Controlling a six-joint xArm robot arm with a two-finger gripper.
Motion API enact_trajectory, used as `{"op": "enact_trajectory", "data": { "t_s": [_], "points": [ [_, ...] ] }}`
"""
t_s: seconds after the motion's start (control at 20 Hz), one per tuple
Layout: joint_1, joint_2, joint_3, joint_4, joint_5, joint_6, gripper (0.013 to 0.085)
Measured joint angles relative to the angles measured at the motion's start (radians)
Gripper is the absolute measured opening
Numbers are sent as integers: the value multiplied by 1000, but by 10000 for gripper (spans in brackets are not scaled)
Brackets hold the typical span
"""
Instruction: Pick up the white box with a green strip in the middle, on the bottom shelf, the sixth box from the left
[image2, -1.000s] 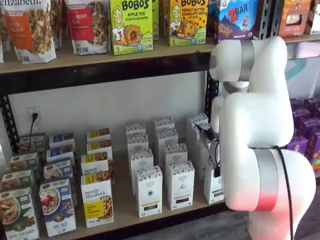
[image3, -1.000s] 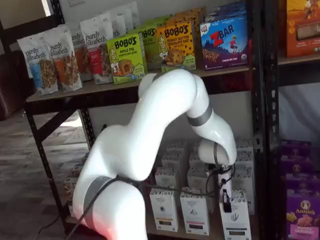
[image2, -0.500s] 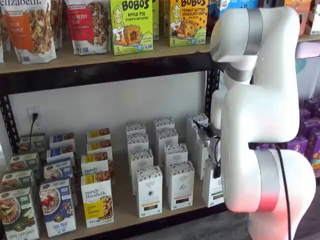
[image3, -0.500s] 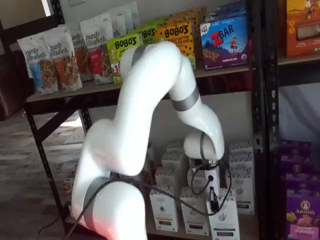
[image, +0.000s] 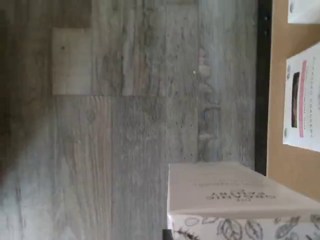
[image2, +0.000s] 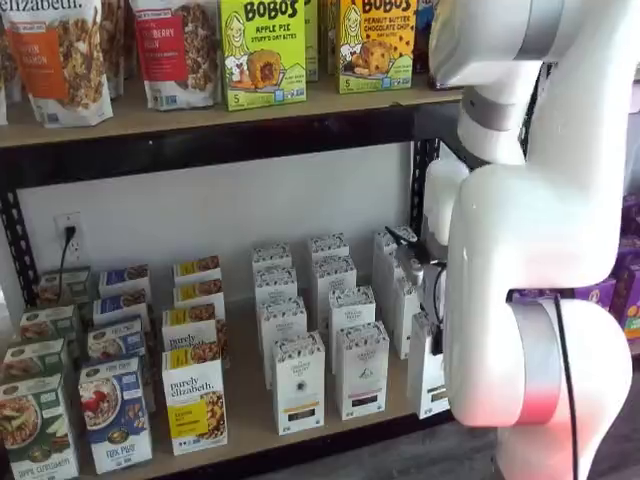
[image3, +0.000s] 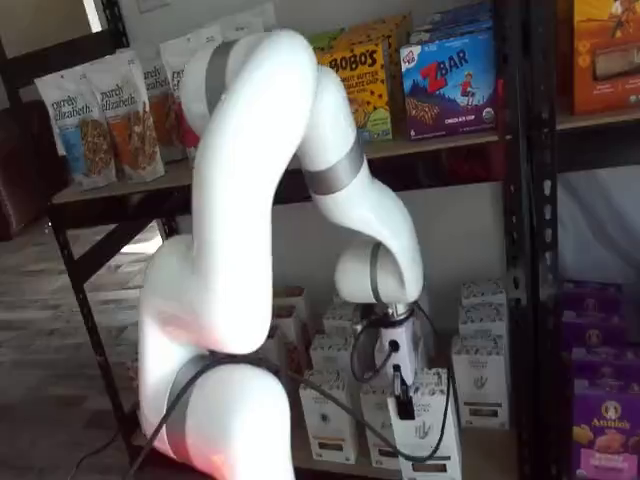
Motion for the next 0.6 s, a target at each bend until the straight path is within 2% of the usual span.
{"op": "enact_trajectory", "data": {
  "t_s": [0.35,0.6],
  "points": [
    [18,-164,112,3,35,14,490],
    [38,-269,159,37,89,1,490]
  ]
}}
